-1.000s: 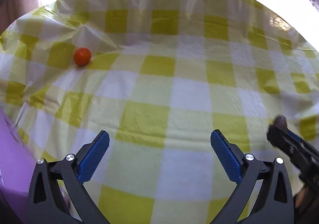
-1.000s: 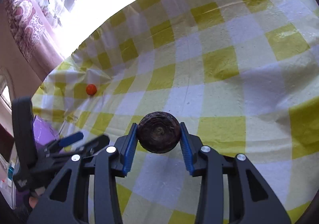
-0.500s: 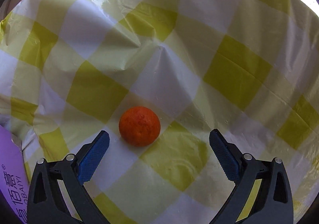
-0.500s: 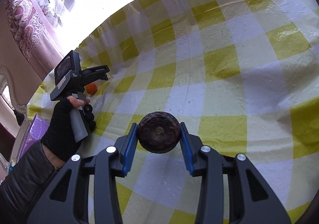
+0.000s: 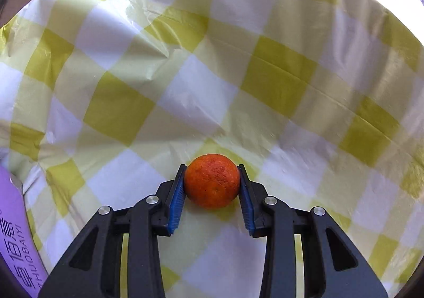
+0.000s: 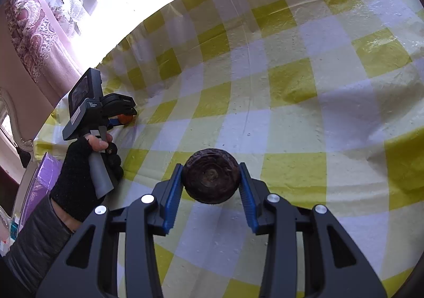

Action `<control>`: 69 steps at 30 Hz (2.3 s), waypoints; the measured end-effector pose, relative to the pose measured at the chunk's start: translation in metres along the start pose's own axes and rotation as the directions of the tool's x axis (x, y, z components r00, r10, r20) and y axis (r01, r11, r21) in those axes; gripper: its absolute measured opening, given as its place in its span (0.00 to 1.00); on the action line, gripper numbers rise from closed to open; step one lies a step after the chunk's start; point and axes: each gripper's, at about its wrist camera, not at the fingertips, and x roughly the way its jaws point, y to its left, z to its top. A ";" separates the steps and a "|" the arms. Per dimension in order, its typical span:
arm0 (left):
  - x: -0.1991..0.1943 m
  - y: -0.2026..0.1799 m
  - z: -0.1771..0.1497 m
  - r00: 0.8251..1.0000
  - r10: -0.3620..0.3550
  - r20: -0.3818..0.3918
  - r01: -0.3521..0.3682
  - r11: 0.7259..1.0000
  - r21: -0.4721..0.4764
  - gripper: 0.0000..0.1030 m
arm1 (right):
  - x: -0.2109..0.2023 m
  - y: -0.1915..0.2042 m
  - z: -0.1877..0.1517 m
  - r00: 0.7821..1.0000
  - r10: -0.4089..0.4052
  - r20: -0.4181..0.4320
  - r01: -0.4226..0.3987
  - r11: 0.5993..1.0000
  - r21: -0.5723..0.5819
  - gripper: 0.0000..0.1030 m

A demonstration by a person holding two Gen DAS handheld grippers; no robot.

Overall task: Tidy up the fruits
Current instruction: 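Lift the mandarin and dark fruit and carry them over the box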

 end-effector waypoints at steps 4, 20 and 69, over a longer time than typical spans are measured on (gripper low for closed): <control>-0.046 -0.015 -0.045 0.992 -0.129 0.017 0.125 0.984 0.129 0.34 | 0.000 -0.001 0.000 1.000 -0.004 0.000 0.004 1.000 0.003 0.40; -0.144 0.027 -0.207 0.957 -0.278 -0.078 0.287 0.886 0.364 0.34 | 0.005 -0.001 0.001 1.000 -0.023 -0.021 0.023 1.000 0.005 0.40; -0.243 0.087 -0.231 0.895 -0.445 0.019 0.399 0.820 0.411 0.35 | -0.081 0.101 -0.107 0.976 -0.218 -0.026 0.217 0.975 -0.042 0.40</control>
